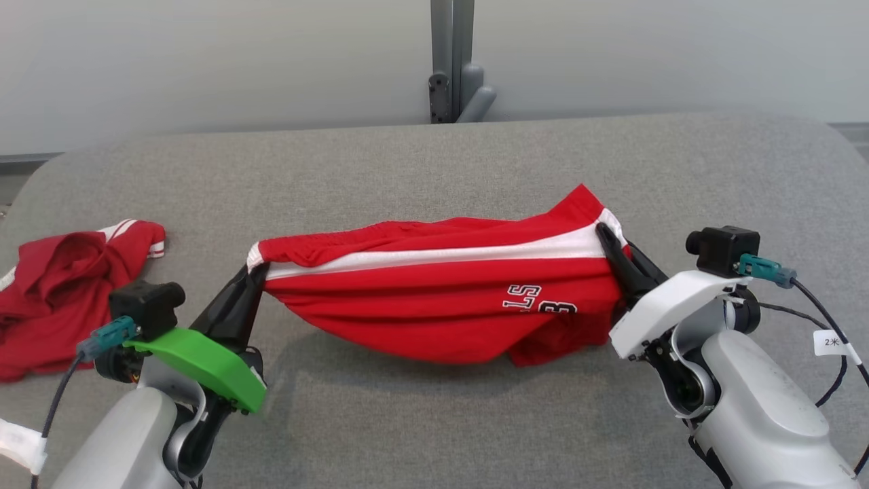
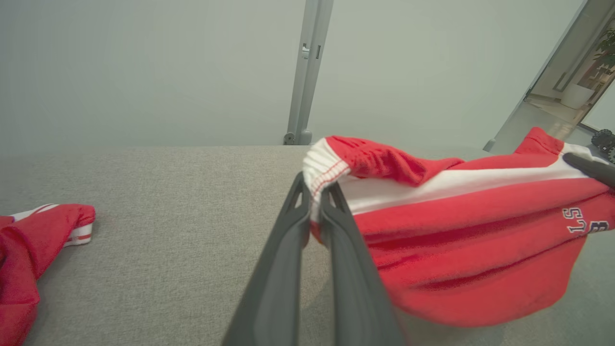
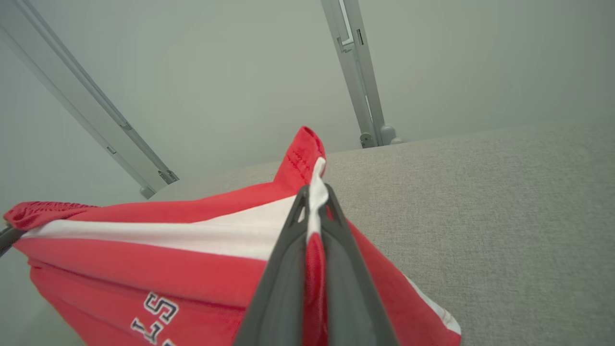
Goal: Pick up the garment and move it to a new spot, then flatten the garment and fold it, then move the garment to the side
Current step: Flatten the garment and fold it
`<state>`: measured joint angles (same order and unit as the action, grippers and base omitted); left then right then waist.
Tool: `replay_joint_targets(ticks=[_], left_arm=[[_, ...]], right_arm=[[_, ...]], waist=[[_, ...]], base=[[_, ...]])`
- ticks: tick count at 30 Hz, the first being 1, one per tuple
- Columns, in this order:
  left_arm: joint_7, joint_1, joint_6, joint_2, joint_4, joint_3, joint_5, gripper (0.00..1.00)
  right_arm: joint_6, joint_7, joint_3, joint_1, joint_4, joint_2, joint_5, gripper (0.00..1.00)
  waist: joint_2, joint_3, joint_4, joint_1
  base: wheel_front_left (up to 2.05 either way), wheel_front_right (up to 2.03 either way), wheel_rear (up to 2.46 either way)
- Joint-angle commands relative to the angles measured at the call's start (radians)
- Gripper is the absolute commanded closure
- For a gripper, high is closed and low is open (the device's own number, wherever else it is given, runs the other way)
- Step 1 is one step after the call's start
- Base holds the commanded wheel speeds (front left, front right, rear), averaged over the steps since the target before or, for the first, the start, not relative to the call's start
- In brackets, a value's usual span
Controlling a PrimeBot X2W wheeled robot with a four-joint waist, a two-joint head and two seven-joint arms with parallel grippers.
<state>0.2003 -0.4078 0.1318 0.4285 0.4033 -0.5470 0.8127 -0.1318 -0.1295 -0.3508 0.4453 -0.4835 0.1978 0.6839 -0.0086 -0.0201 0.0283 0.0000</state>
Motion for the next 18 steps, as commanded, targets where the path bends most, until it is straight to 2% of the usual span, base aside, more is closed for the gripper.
replay_joint_targets(ticks=[1, 4, 5, 6, 7, 8, 12, 18], left_arm=[[-0.007, 0.011, -0.003, 0.006, 0.012, -0.013, 0.008, 1.00], [0.015, 0.002, -0.003, -0.027, 0.042, -0.030, 0.013, 1.00], [0.025, -0.003, -0.003, -0.040, 0.059, -0.036, 0.006, 1.00], [0.035, -0.005, -0.003, -0.058, 0.077, -0.042, 0.005, 1.00], [0.043, -0.007, -0.003, -0.073, 0.096, -0.044, 0.005, 1.00], [0.051, -0.007, -0.003, -0.090, 0.118, -0.045, 0.002, 1.00], [0.066, 0.012, -0.003, -0.149, 0.194, -0.038, -0.019, 1.00], [0.065, 0.076, -0.002, -0.212, 0.206, 0.053, -0.068, 1.00]], right_arm=[[0.002, 0.017, -0.002, -0.006, -0.007, 0.018, -0.004, 1.00], [0.002, 0.026, -0.006, 0.010, -0.034, 0.013, -0.023, 1.00], [0.002, 0.018, -0.016, 0.017, -0.047, 0.015, -0.045, 0.91], [0.002, 0.004, -0.019, 0.022, -0.065, 0.010, -0.058, 0.71], [0.002, -0.003, -0.021, 0.023, -0.085, -0.003, -0.061, 0.13], [0.002, -0.017, -0.023, 0.026, -0.105, -0.012, -0.076, 0.00], [0.002, -0.082, -0.024, 0.034, -0.181, -0.034, -0.140, 0.00], [0.001, -0.132, 0.019, 0.001, -0.240, -0.055, -0.219, 0.00]], waist=[[0.0086, -0.081, -0.005, 0.0000], [0.0086, -0.125, -0.003, 0.0000], [0.0086, -0.135, -0.002, 0.0000], [0.0086, -0.143, -0.001, 0.0000], [0.0086, -0.147, 0.000, 0.0000], [0.0086, -0.150, 0.000, 0.0000], [0.0086, -0.143, -0.003, 0.0000], [0.0086, -0.120, -0.010, 0.0000]], base=[[0.00, 0.00, 0.00], [0.00, 0.00, 0.00], [0.00, 0.00, 0.00], [0.00, 0.00, 0.00], [0.00, 0.00, 0.00], [0.00, 0.00, 0.00], [0.00, 0.00, 0.00], [0.00, 0.00, 0.00]])
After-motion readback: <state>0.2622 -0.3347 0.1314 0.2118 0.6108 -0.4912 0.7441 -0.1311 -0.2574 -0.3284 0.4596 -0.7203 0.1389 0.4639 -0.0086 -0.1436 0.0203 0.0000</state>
